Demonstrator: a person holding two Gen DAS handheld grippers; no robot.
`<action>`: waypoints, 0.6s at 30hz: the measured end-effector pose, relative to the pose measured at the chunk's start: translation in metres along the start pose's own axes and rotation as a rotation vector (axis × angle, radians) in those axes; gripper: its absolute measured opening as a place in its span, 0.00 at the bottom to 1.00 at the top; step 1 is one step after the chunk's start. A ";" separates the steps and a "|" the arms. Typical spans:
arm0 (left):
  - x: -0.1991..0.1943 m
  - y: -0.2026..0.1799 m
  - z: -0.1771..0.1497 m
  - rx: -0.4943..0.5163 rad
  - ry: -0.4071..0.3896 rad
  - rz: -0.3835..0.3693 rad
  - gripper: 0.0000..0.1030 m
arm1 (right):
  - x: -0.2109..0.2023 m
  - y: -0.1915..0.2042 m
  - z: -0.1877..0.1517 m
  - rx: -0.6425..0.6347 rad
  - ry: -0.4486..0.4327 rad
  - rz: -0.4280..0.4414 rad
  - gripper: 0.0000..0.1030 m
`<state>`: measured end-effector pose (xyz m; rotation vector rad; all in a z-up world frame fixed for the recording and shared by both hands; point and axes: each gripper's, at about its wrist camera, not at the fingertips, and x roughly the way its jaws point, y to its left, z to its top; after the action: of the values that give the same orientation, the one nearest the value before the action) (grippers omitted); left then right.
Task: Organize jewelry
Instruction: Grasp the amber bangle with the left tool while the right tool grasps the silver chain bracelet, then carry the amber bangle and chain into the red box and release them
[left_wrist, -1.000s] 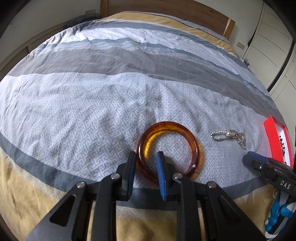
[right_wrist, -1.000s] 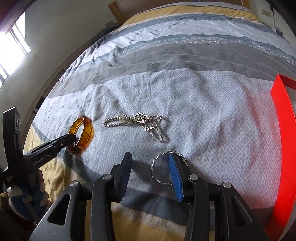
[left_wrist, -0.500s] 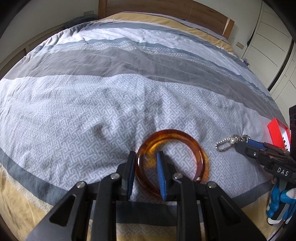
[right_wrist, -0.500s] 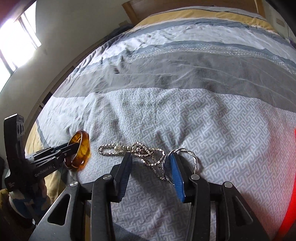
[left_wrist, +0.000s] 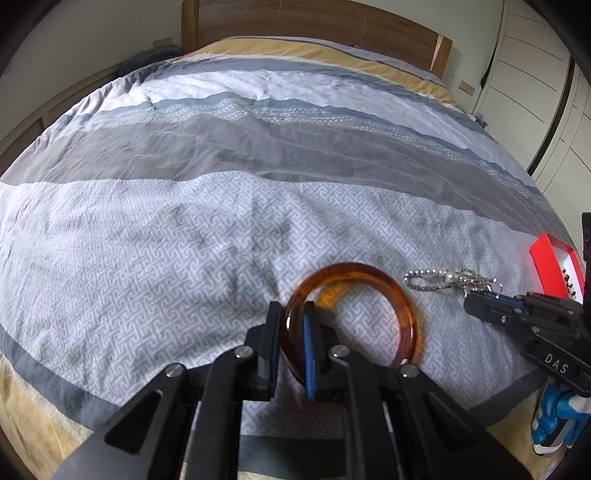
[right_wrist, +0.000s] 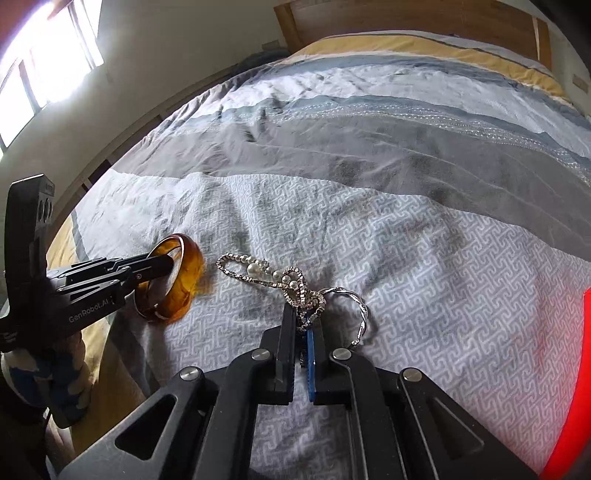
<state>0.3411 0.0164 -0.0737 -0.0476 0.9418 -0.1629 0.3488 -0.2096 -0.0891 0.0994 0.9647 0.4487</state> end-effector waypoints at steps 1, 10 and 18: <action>-0.002 -0.001 0.000 -0.005 -0.002 -0.006 0.09 | -0.004 -0.001 -0.001 0.007 -0.005 0.003 0.05; -0.042 -0.013 0.001 0.006 -0.028 0.016 0.09 | -0.055 0.001 -0.011 0.071 -0.085 0.050 0.05; -0.092 -0.038 0.008 0.040 -0.065 0.019 0.09 | -0.126 0.003 -0.016 0.097 -0.182 0.057 0.05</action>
<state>0.2900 -0.0067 0.0088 -0.0073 0.8735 -0.1614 0.2734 -0.2602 -0.0009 0.2519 0.8055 0.4370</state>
